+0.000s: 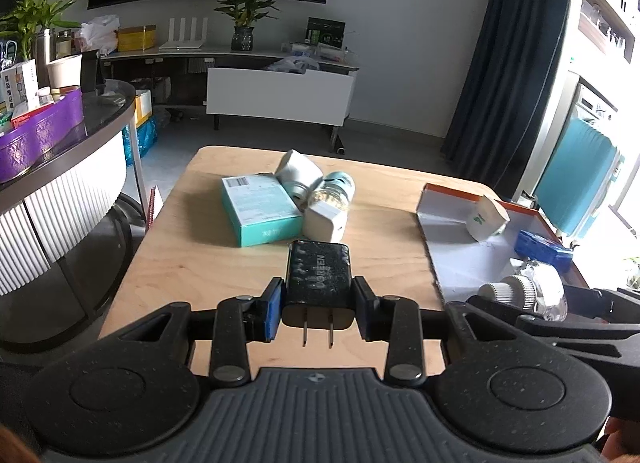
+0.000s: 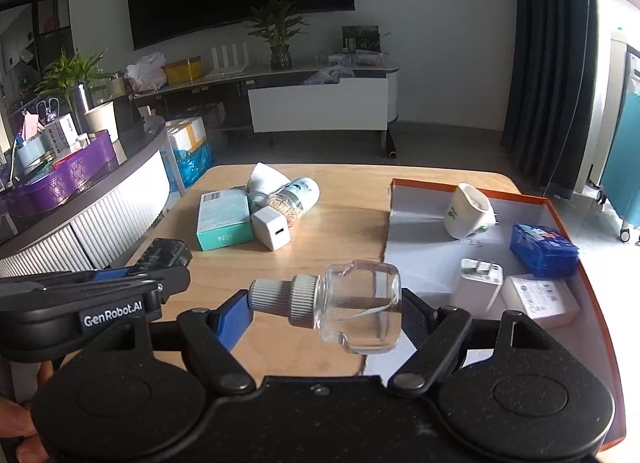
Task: Organize rigid objects
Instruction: 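Carry the black charger with left tool while right carries the glass bottle to the tray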
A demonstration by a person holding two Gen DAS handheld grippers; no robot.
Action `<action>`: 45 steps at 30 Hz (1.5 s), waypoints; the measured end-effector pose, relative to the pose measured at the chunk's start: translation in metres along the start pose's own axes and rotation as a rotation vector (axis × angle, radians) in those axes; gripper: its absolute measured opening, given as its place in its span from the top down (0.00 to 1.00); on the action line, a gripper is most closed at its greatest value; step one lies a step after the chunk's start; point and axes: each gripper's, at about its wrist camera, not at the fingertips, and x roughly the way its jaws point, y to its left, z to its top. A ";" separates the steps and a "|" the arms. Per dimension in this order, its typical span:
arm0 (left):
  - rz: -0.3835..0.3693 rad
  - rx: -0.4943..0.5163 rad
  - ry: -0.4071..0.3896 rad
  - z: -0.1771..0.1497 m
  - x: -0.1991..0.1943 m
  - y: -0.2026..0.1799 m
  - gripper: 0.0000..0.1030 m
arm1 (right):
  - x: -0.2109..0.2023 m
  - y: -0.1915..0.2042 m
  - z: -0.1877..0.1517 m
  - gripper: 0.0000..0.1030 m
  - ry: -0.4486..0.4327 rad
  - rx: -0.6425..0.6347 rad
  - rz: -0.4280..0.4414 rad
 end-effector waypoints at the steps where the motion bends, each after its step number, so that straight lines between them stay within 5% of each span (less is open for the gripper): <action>1: -0.003 0.003 -0.001 0.000 -0.001 -0.002 0.65 | -0.003 -0.002 -0.001 0.11 -0.005 0.001 -0.003; 45: -0.126 0.127 -0.019 -0.013 -0.018 -0.074 0.65 | -0.065 -0.063 -0.019 0.10 -0.114 0.091 -0.128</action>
